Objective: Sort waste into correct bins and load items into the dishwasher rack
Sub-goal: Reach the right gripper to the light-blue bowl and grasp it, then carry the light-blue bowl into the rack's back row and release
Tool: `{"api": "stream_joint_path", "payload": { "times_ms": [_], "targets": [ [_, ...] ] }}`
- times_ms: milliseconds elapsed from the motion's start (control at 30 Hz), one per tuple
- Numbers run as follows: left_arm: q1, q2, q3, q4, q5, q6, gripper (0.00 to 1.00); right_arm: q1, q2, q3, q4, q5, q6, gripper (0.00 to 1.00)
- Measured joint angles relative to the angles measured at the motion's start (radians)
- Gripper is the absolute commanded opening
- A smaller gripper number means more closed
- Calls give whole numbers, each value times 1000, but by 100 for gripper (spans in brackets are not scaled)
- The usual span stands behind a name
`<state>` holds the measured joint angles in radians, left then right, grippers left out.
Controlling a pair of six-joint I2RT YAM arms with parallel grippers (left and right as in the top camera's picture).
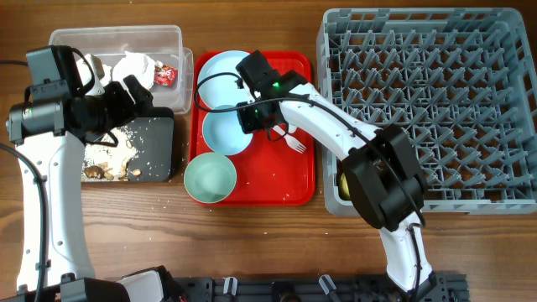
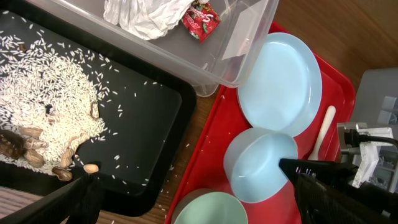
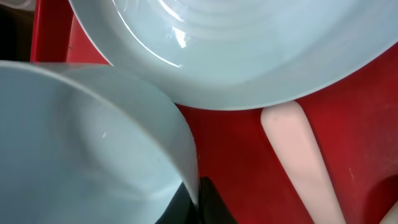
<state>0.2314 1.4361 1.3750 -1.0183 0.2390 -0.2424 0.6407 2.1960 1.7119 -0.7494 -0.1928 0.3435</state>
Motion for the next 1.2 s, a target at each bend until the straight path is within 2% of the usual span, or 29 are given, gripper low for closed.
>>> {"api": "stream_joint_path", "payload": {
  "times_ms": [233, 300, 433, 533, 667, 833, 1000, 1200],
  "targets": [
    [0, 0, 0, 0, -3, 0, 100, -6, -67, -6, -57, 74, 0, 4],
    [0, 0, 0, 0, -3, 0, 100, -25, -185, -6, -82, 165, 3, 4],
    [0, 0, 0, 0, -3, 0, 100, -72, -381, -6, -93, 402, 26, 4],
    [0, 0, 0, 0, -3, 0, 100, -121, -508, 0, -72, 686, 50, 5],
    [0, 0, 0, 0, -3, 0, 100, -166, -510, 3, 13, 995, 38, 4],
    [0, 0, 0, 0, -6, 0, 100, -217, -392, -2, 256, 1165, -130, 4],
    [0, 0, 0, 0, -6, 0, 100, -248, -225, -4, 496, 1313, -412, 4],
    [0, 0, 0, 0, -6, 0, 100, -249, -97, -4, 578, 1389, -645, 4]
  ]
}}
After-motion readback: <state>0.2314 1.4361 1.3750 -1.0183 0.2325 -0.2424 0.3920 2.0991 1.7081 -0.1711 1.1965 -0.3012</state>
